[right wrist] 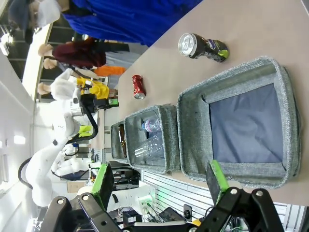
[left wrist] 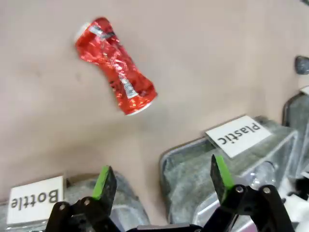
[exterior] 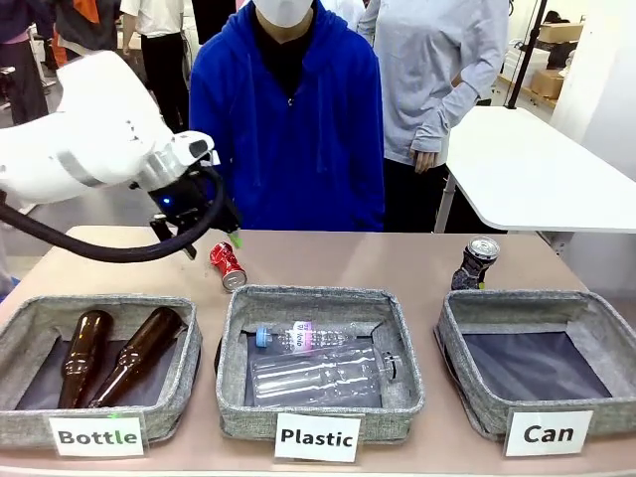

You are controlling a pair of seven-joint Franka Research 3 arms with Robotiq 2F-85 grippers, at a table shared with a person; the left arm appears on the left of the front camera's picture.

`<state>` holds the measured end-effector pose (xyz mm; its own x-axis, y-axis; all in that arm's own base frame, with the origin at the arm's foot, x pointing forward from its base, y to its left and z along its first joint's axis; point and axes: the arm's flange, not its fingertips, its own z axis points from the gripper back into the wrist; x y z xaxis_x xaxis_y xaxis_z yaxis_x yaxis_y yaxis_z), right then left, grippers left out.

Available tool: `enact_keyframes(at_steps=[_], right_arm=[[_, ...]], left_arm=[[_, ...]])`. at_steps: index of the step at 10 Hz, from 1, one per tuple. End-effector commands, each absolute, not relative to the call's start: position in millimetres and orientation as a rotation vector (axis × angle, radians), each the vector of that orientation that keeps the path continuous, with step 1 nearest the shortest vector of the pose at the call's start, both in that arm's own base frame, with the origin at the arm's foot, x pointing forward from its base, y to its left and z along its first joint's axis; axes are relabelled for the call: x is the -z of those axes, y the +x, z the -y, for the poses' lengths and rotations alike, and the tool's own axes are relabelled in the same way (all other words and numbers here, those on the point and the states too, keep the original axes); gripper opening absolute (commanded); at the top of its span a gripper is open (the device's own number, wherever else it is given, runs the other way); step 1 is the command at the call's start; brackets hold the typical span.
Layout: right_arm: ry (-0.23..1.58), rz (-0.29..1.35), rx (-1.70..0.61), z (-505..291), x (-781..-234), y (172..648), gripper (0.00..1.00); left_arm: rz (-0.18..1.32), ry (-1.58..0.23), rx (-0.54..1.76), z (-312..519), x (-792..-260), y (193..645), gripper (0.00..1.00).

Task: Sort the can waste into the basket.
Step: Pick up the can waste from the table and place it in the right Fabric basket.

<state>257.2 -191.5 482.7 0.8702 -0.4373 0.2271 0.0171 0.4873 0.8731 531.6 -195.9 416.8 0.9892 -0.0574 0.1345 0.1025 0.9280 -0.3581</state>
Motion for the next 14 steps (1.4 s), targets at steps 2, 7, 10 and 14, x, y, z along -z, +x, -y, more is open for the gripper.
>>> enact_keyframes(at_steps=[2, 7, 10, 14], right_arm=[[1.048, 0.485, 0.267, 193.0, -482.9, 258.6, 1.0], [1.048, 0.485, 0.267, 193.0, -482.9, 258.6, 1.0], [1.048, 0.485, 0.267, 193.0, -482.9, 258.6, 1.0], [1.048, 0.485, 0.267, 193.0, -482.9, 258.6, 1.0]], left_arm=[[0.169, -0.361, 0.118, 185.8, -425.7, 523.3, 1.0], [0.161, -0.189, -0.135, 213.3, -410.9, 563.4, 1.0], [0.1, -0.119, -0.174, 225.9, -400.8, 593.4, 1.0], [0.114, -0.101, -0.246, 227.6, -386.0, 616.2, 1.0]])
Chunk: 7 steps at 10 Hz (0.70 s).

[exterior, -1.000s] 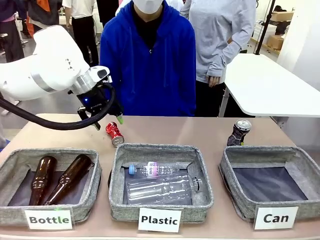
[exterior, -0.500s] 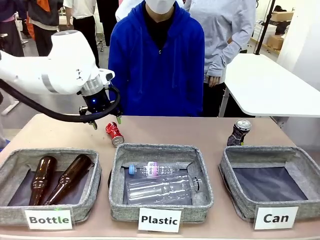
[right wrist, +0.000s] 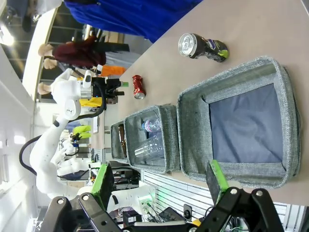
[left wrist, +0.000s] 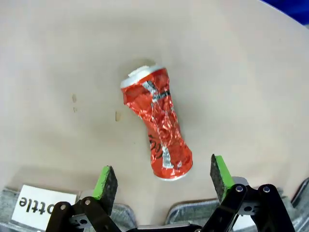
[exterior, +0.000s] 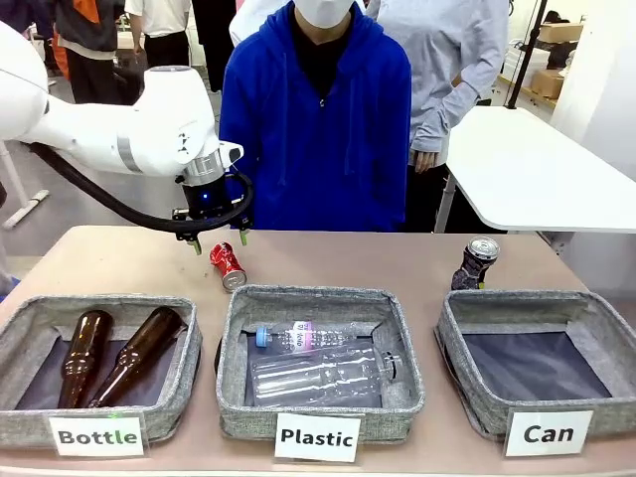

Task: Sort the can waste into the basket.
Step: Pick up the can waste from the table and place it in the right Fabric basket.

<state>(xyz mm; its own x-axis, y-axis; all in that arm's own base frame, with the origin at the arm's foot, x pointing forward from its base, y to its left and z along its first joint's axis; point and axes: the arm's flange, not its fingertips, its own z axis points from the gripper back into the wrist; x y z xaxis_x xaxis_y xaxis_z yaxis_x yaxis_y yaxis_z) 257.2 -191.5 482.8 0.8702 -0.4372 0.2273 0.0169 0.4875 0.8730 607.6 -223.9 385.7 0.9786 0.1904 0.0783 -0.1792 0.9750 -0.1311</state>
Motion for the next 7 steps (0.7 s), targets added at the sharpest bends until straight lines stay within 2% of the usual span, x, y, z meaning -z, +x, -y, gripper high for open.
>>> enact_keyframes(at_steps=[1, 3, 7], right_arm=[[1.048, 0.485, 0.267, 193.0, -482.9, 258.6, 1.0], [1.048, 0.485, 0.267, 193.0, -482.9, 258.6, 1.0], [1.048, 0.485, 0.267, 193.0, -482.9, 258.6, 1.0]], left_arm=[[0.109, -0.101, -0.339, 227.5, -379.5, 619.7, 1.0], [0.039, -0.112, -0.418, 229.2, -366.3, 629.0, 1.0], [0.07, -0.113, -0.402, 235.7, -334.5, 643.0, 1.0]])
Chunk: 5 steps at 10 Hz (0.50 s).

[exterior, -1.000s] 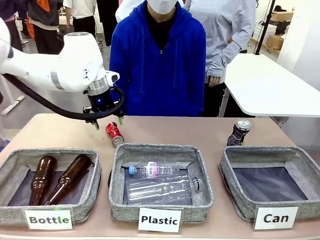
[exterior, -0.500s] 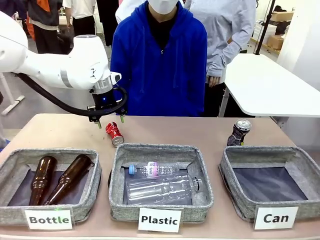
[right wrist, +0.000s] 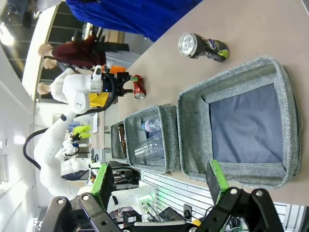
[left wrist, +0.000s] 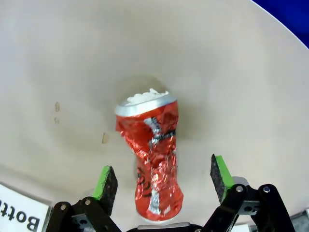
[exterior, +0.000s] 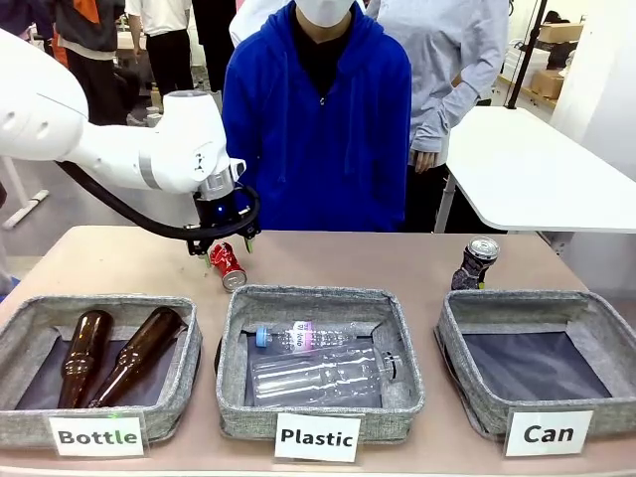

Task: Sort the can waste into the basket.
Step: Pick up the can waste from the table and place it in the right Fabric basket.

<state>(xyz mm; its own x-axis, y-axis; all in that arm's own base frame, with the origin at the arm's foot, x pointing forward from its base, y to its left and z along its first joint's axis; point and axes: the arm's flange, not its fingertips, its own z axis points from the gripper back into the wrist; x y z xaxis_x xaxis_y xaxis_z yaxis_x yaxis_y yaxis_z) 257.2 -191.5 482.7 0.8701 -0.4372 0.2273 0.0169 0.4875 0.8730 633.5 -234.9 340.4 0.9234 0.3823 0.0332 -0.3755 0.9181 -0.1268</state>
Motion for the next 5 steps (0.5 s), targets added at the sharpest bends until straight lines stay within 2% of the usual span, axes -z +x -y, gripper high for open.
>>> enact_keyframes(at_steps=[1, 4, 5], right_arm=[[1.048, 0.485, 0.267, 193.0, -482.9, 258.6, 1.0], [1.048, 0.485, 0.267, 193.0, -482.9, 258.6, 1.0], [1.048, 0.485, 0.267, 193.0, -482.9, 258.6, 1.0]], left_arm=[[0.048, -0.1, -0.404, 236.2, -321.2, 647.6, 1.0], [0.031, -0.088, -0.378, 238.1, -308.9, 651.5, 1.0], [0.026, -0.066, -0.377, 237.6, -308.4, 650.2, 0.54]])
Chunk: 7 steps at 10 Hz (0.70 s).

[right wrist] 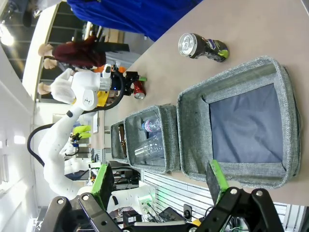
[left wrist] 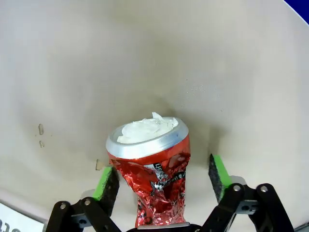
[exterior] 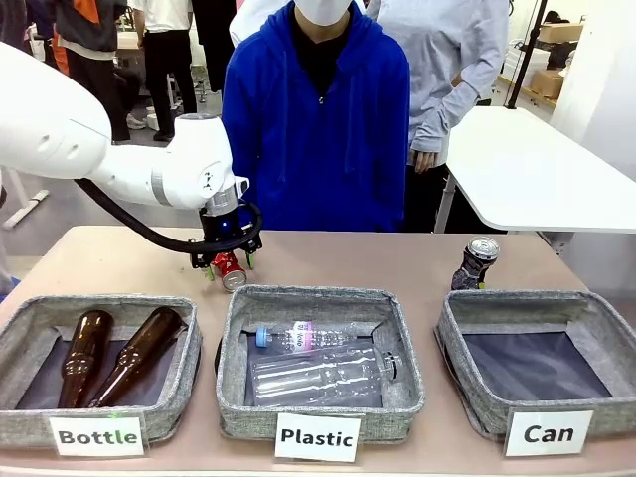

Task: Sort the can waste into the basket.
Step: Pick up the can waste from the table and place it in the right Fabric basket.

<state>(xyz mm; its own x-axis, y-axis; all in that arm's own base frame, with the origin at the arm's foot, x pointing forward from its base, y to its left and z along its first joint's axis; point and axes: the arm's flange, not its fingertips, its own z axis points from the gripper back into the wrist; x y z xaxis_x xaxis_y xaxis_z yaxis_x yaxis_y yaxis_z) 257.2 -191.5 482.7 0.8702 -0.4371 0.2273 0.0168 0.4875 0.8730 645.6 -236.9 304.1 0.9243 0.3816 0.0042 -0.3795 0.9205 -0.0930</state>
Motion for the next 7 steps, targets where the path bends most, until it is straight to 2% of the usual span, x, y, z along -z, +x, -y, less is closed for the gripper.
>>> enact_keyframes(at_steps=[1, 2, 4, 5, 6, 7], right_arm=[[1.048, 0.485, 0.267, 193.0, -482.9, 258.6, 1.0], [1.048, 0.485, 0.267, 193.0, -482.9, 258.6, 1.0], [1.048, 0.485, 0.267, 193.0, -482.9, 258.6, 1.0], [1.048, 0.485, 0.267, 193.0, -482.9, 258.6, 1.0], [1.048, 0.485, 0.267, 193.0, -482.9, 258.6, 1.0], [1.048, 0.485, 0.267, 193.0, -482.9, 258.6, 1.0]], left_arm=[[0.025, -0.073, -0.375, 236.9, -308.5, 650.2, 0.41], [0.029, -0.082, -0.376, 236.1, -308.6, 650.2, 0.0], [0.025, -0.078, -0.376, 236.5, -309.1, 649.2, 0.0], [0.031, -0.077, -0.374, 236.0, -310.6, 648.5, 0.14], [0.034, -0.081, -0.372, 235.3, -312.2, 647.8, 0.04], [0.033, -0.086, -0.366, 233.9, -314.4, 646.6, 0.0]])
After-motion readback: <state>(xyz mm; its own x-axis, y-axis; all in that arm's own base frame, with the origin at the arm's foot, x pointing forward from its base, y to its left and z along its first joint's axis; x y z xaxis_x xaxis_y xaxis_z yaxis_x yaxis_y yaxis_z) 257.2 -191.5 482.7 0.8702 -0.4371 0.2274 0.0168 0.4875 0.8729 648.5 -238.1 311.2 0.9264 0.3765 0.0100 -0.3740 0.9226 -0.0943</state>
